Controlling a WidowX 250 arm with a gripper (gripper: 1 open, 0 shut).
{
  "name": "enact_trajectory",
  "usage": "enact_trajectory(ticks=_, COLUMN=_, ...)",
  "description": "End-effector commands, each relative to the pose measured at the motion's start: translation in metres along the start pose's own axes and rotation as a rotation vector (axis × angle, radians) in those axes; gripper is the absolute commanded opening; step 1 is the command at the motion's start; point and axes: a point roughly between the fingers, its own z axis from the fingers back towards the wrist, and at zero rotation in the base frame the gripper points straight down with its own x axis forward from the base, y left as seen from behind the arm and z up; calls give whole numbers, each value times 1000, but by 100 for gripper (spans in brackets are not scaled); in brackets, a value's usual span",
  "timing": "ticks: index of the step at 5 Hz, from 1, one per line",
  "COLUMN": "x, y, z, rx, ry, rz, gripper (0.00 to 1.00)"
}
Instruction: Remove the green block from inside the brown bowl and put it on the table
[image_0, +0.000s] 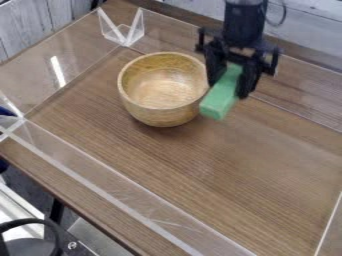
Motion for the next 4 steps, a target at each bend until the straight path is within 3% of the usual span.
enact_trajectory(ticks=1, x=2, y=-6, z=-9, rx=10, ry=-41, rz=-25, gripper=0)
enact_trajectory(ticks=3, x=-1, y=-9, z=-46, rx=9, ry=-30, rz=-55, gripper=0)
enact_trajectory(ticks=4, x=0, y=-8, z=-46, rx=15, ry=-26, rz=-70, gripper=0)
